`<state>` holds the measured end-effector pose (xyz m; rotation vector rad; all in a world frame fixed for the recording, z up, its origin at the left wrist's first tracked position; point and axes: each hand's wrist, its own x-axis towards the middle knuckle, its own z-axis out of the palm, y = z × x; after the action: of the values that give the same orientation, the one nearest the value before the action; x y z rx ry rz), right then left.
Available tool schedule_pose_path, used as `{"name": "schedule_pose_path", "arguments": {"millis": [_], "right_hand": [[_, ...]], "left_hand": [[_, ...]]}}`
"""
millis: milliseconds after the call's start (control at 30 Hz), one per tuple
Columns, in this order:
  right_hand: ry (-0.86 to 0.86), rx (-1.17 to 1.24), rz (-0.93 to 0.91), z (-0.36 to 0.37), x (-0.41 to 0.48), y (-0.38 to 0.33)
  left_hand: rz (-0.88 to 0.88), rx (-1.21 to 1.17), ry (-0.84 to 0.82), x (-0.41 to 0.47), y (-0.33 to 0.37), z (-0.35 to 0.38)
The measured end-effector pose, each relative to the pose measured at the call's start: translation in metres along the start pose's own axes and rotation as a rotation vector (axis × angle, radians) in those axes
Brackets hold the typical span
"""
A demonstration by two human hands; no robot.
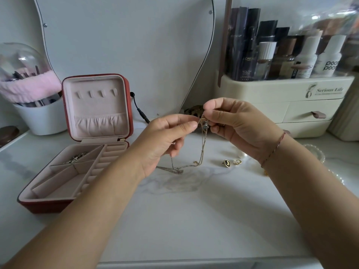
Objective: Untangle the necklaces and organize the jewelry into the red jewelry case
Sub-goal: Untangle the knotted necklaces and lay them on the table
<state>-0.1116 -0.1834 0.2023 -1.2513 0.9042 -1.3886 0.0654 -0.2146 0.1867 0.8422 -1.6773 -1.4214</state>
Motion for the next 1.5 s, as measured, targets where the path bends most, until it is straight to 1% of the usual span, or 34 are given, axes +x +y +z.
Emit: {"name": "schedule_pose_path", "arguments": {"millis": [200,367,533,700,867,967,1033,1133,1267,1400,1433,1500], "right_hand": [[-0.026,-0.034,-0.015,0.002,0.000,0.002],[-0.023,-0.071,-0.021,0.003,0.001,0.003],[0.022,-0.088,-0.034,0.002,0.001,0.003],[0.046,-0.076,-0.058,0.000,0.003,0.005],[0.059,-0.124,-0.081,-0.001,0.004,0.006],[0.062,-0.102,-0.119,-0.002,0.003,0.005],[0.083,-0.080,-0.142,-0.002,0.003,0.003],[0.107,-0.039,-0.153,-0.004,0.003,0.001],[0.107,0.031,-0.117,-0.001,0.002,0.001],[0.122,0.208,-0.088,-0.002,0.004,0.000],[0.127,0.217,-0.088,-0.004,0.005,-0.001],[0.146,0.157,-0.104,-0.006,0.005,0.000]], "left_hand": [[-0.004,0.059,-0.012,0.003,-0.006,0.000],[-0.007,0.084,0.034,0.000,-0.003,0.007],[-0.036,0.070,0.060,0.001,-0.003,0.007],[-0.059,0.111,-0.026,-0.001,0.001,0.003],[-0.078,0.032,-0.074,0.001,0.000,0.000],[-0.102,0.038,-0.149,-0.002,0.001,0.001],[-0.108,0.030,-0.168,-0.004,0.002,0.002],[-0.095,-0.003,-0.144,-0.001,0.001,0.001],[-0.075,-0.137,-0.054,0.003,0.001,-0.003],[-0.101,-0.235,-0.007,0.005,0.003,-0.004],[-0.110,-0.242,0.001,0.006,0.003,-0.005],[-0.128,-0.263,0.025,0.008,0.003,-0.007]]}}
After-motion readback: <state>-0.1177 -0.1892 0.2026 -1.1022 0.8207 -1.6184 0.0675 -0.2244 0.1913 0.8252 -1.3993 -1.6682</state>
